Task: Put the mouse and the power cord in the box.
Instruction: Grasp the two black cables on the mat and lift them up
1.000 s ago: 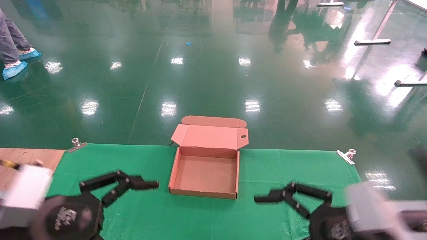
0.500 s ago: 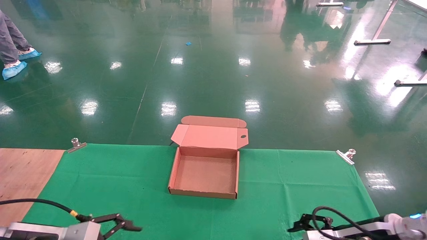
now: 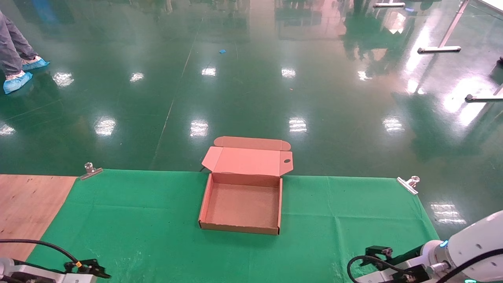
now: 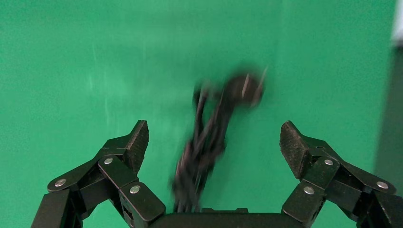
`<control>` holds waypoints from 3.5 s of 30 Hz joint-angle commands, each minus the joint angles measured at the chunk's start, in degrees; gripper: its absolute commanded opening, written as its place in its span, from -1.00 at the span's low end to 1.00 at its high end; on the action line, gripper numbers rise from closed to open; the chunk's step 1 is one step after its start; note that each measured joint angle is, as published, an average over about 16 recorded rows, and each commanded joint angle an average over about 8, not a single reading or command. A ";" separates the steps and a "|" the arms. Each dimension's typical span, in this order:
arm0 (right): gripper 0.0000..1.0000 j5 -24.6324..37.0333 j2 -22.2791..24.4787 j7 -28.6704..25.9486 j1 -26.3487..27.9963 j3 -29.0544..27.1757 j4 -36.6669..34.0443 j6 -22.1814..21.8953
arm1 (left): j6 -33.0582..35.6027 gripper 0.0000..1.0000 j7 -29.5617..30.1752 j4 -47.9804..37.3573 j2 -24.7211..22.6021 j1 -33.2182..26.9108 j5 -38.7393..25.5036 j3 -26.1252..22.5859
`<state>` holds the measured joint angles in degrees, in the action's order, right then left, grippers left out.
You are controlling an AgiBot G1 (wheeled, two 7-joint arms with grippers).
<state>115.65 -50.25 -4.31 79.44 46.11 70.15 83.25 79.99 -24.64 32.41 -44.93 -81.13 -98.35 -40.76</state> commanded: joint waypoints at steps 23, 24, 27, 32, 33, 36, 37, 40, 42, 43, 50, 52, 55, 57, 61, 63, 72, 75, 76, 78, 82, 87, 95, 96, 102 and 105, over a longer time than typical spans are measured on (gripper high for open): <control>1.00 4.59 -10.10 12.58 1.88 1.45 -28.67 -14.30 | -8.49 1.00 -15.67 -25.73 -8.63 -7.15 -4.76 -1.71; 1.00 4.34 -10.39 13.12 2.01 1.36 -29.58 -14.54 | -8.47 1.00 -16.01 -26.20 -8.67 -7.28 -4.62 -1.62; 1.00 3.57 -11.10 14.64 2.40 1.08 -32.04 -15.01 | -8.35 1.00 -17.05 -27.40 -8.72 -7.52 -4.24 -1.37; 0.87 2.58 -11.78 16.59 2.94 0.67 -35.08 -15.55 | -8.30 1.00 -18.49 -28.83 -8.78 -7.75 -4.00 -1.21; 0.64 2.46 -11.86 16.89 3.04 0.62 -35.52 -15.61 | -8.37 1.00 -18.67 -29.05 -8.83 -7.83 -4.08 -1.27; -0.11 2.15 -11.98 17.69 3.30 0.51 -36.54 -15.61 | -8.67 0.30 -19.10 -29.59 -9.00 -8.11 -4.44 -1.50; -0.36 2.04 -11.99 17.93 3.38 0.47 -36.82 -15.55 | -8.76 0.05 -19.24 -29.73 -9.06 -8.22 -4.58 -1.59; -0.98 1.68 -11.94 18.56 3.60 0.33 -37.51 -15.34 | -8.96 -0.70 -19.62 -30.09 -9.20 -8.53 -4.90 -1.81; -1.00 1.44 -11.91 18.90 3.75 0.23 -37.93 -15.21 | -9.04 -1.00 -19.85 -30.35 -9.21 -8.67 -5.03 -1.90; -1.00 1.33 -11.90 19.07 3.83 0.18 -38.13 -15.16 | -9.09 -1.00 -19.94 -30.49 -9.21 -8.72 -5.07 -1.92; -1.00 1.02 -12.15 19.98 4.32 0.08 -39.36 -14.99 | -9.02 -1.00 -20.38 -31.38 -8.99 -8.90 -4.69 -1.66; -1.00 0.99 -12.25 20.14 4.39 0.07 -39.62 -15.00 | -8.83 -1.00 -20.53 -31.54 -8.92 -8.93 -4.54 -1.55; -1.00 0.93 -12.36 20.32 4.38 0.06 -39.91 -15.02 | -8.62 -1.00 -20.74 -31.73 -8.85 -8.96 -4.45 -1.49; -1.00 0.84 -12.40 20.42 4.33 0.04 -40.03 -15.00 | -8.54 -1.00 -20.87 -31.82 -8.85 -8.93 -4.50 -1.52; -1.00 0.66 -12.43 20.60 4.20 0.00 -40.20 -14.90 | -8.46 -1.00 -21.11 -31.96 -8.95 -8.78 -4.67 -1.64; -1.00 0.60 -12.41 20.67 4.15 -0.02 -40.28 -14.86 | -8.46 -1.00 -21.20 -32.02 -9.05 -8.68 -4.77 -1.72; -1.00 0.35 -12.39 20.96 4.05 -0.12 -40.79 -14.80 | -8.69 -1.00 -21.53 -32.19 -9.32 -8.30 -5.01 -1.88; -1.00 0.23 -12.41 21.01 4.09 -0.18 -40.80 -14.75 | -8.69 -1.00 -21.62 -32.22 -9.24 -8.34 -4.95 -1.83; -1.00 0.17 -12.40 21.01 4.11 -0.21 -40.76 -14.71 | -8.64 -1.00 -21.64 -32.22 -9.21 -8.39 -4.93 -1.82; -1.00 0.03 -12.34 20.99 4.17 -0.28 -40.58 -14.55 | -8.43 -1.00 -21.68 -32.22 -9.14 -8.55 -4.90 -1.80; -1.00 -0.35 -11.99 20.86 4.32 -0.47 -39.82 -13.90 | -7.74 -1.00 -21.75 -32.21 -9.03 -8.94 -4.88 -1.79; -1.00 -1.27 -10.70 20.50 4.74 -0.96 -37.72 -12.19 | -6.63 -1.00 -21.83 -32.29 -8.77 -9.37 -4.81 -1.74; -1.00 -3.87 -6.61 18.32 5.59 -2.59 -30.23 -8.22 | -4.49 -1.00 -21.03 -32.08 -7.73 -12.22 -4.65 -1.63; -1.00 -4.32 -5.99 17.79 5.75 -2.91 -28.79 -7.65 | -4.22 -1.00 -20.79 -31.96 -7.63 -12.91 -4.60 -1.60; -1.00 -6.91 -2.61 13.20 6.91 -4.80 -18.79 -4.36 | -1.80 -1.00 -19.17 -30.53 -8.23 -17.57 -4.69 -1.66; -1.00 -7.96 -1.56 10.25 7.60 -5.67 -13.86 -3.09 | -0.11 -1.00 -17.82 -29.56 -9.27 -20.08 -4.76 -1.70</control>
<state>107.98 -52.49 5.92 87.33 40.58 55.70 79.87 79.76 -42.01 3.01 -54.65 -101.09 -103.02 -42.41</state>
